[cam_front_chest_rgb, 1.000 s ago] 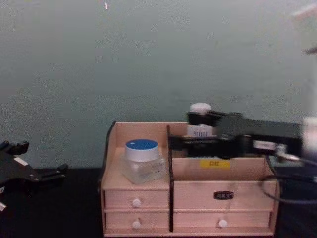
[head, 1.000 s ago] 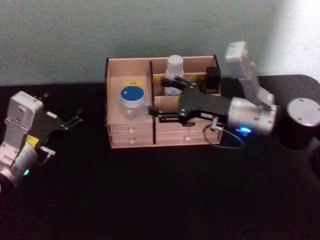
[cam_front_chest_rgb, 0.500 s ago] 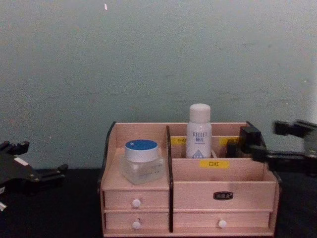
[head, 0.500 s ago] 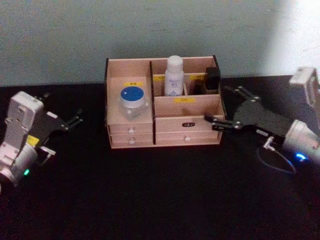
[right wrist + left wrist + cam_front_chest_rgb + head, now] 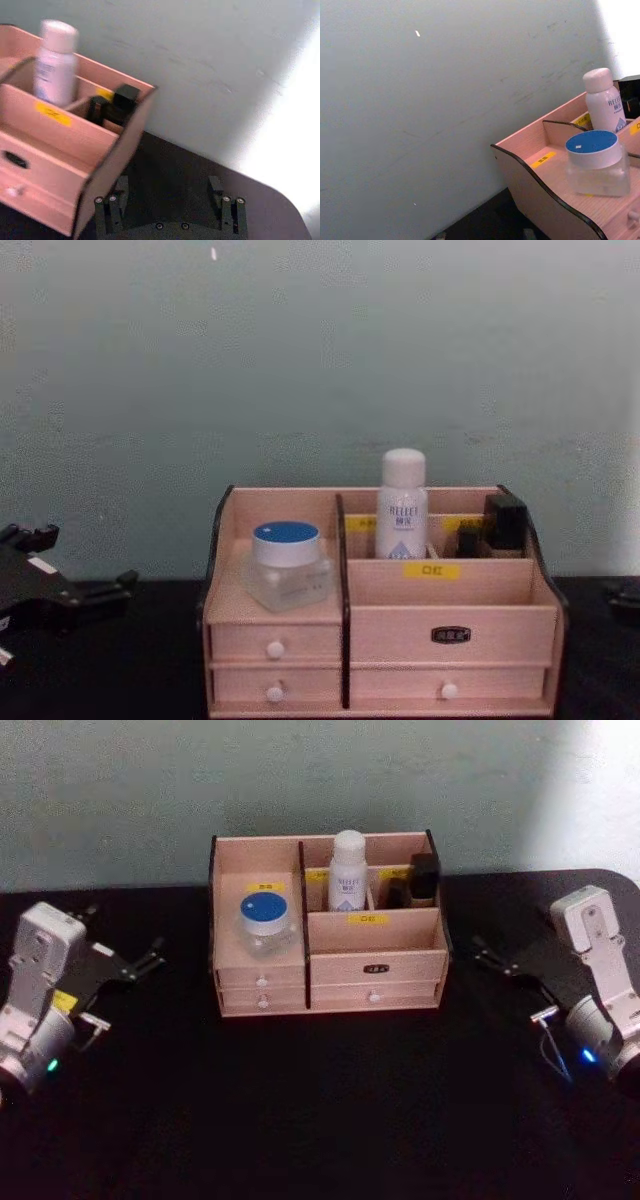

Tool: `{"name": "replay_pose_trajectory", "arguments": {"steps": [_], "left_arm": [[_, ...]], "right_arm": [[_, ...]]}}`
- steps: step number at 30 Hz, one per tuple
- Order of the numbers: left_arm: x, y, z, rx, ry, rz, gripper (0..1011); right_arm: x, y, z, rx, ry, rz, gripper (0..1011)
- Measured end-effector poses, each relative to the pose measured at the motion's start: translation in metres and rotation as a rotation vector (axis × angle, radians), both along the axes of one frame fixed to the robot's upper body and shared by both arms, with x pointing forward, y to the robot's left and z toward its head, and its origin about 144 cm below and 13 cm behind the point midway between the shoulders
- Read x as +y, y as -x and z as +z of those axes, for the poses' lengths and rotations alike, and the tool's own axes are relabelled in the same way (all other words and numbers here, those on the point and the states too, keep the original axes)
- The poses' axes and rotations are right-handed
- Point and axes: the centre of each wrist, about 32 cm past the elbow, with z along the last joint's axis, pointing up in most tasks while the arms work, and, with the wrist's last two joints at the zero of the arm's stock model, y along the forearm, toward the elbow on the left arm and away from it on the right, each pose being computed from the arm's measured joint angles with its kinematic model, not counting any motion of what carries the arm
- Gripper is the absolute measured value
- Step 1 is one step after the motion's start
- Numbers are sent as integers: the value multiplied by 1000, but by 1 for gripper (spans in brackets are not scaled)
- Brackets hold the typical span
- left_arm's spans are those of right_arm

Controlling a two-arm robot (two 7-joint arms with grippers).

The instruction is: Pick up the facial cleanser and watermelon frost from the table and place them into the tiered storage box.

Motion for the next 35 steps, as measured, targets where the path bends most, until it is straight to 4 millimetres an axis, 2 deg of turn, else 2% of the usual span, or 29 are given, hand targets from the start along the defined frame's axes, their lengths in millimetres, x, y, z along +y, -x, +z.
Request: {"name": "replay_pose_trajectory", "arguments": {"steps": [6,11,35], "left_arm": [[0,0,0,0,0,0,1001],[0,0,0,0,0,0,1001],[0,0,0,0,0,0,1001]], "right_arm": [[3,-3,-12,24,-55,-82,1002],[0,-5,-16,61,-86,-86,1002],[-2,-6,-16,70,-96,-75,1002]]}}
